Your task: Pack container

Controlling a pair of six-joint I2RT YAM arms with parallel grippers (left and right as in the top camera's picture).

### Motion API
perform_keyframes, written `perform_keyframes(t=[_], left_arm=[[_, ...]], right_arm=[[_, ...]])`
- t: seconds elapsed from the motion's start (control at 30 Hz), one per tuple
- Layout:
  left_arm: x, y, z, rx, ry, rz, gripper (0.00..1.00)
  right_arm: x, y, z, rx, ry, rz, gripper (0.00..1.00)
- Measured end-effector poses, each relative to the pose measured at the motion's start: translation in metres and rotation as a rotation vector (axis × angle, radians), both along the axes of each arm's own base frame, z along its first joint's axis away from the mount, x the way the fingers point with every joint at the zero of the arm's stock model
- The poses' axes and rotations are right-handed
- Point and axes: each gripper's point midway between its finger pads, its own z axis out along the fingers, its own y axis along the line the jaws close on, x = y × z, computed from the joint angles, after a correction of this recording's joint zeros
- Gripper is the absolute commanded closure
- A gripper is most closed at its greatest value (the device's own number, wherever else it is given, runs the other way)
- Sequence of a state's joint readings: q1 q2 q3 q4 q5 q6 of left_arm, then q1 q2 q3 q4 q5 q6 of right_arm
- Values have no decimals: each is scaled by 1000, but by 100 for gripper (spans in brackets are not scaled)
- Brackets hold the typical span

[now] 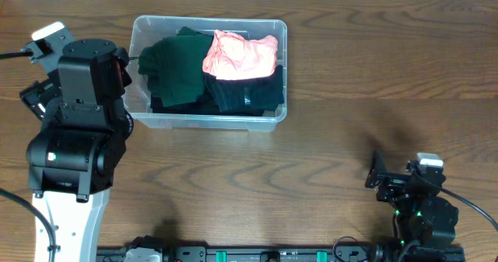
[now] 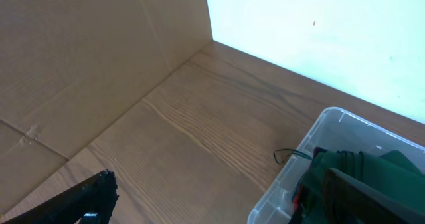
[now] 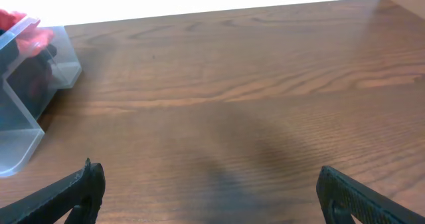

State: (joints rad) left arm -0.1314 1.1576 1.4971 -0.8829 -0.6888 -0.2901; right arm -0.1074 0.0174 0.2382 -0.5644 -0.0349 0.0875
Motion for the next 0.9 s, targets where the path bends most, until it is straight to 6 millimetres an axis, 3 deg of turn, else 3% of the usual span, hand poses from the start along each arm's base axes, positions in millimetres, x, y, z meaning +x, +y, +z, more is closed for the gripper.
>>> perform_keyframes(t=[0.33,0.9], left_arm=[[0,0,0,0,0,0,2],[0,0,0,0,0,0,2]], right_arm=[[1,3,-39,24,81,13,1],[2,3,-38,26,76,13,1]])
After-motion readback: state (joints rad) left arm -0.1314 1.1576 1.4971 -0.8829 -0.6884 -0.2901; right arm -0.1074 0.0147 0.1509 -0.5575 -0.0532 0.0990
